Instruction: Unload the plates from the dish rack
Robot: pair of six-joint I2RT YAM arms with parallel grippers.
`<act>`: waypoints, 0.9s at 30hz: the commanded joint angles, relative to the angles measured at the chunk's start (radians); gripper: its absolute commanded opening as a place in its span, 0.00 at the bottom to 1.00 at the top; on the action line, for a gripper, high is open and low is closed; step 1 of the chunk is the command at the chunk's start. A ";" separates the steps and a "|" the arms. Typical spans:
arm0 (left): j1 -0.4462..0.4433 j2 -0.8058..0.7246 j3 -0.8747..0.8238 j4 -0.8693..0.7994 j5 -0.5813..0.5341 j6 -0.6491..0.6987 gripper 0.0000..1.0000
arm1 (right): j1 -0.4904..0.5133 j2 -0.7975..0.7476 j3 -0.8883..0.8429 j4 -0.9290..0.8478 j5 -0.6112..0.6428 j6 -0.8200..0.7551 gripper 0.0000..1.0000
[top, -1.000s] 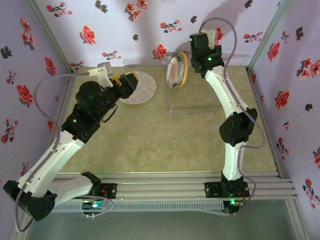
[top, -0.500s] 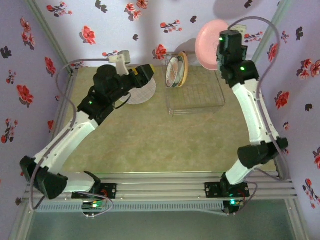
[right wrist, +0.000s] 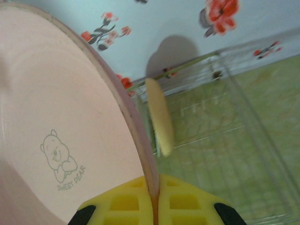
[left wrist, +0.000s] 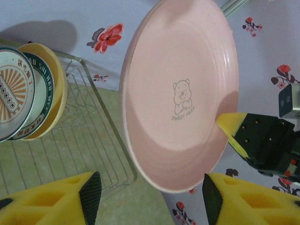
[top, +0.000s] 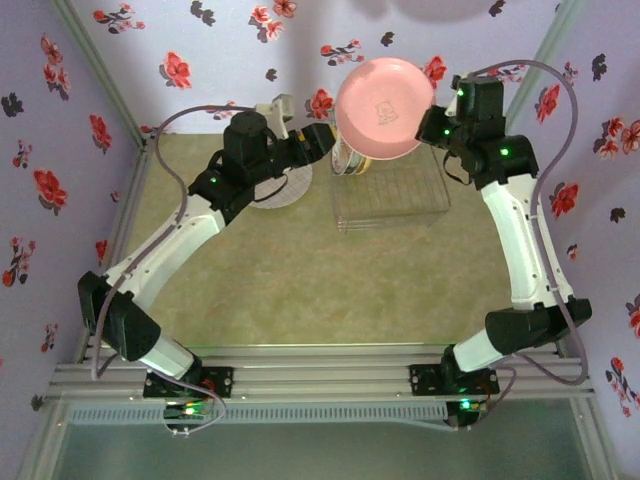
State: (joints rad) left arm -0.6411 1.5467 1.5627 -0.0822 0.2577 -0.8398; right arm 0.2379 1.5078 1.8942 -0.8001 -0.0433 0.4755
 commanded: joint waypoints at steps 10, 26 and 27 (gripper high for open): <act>-0.006 0.058 0.094 -0.088 -0.015 -0.010 0.48 | -0.001 -0.006 -0.051 0.080 -0.276 0.170 0.00; -0.006 0.079 0.138 -0.187 -0.035 0.004 0.00 | 0.001 0.007 -0.086 0.094 -0.349 0.181 0.00; -0.006 0.079 0.138 -0.188 -0.035 0.003 0.00 | 0.003 0.008 -0.085 0.089 -0.352 0.176 0.00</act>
State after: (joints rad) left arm -0.6353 1.6260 1.6623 -0.2493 0.1909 -0.8707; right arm 0.2420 1.5173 1.8053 -0.7544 -0.3531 0.6361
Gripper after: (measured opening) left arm 0.095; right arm 0.084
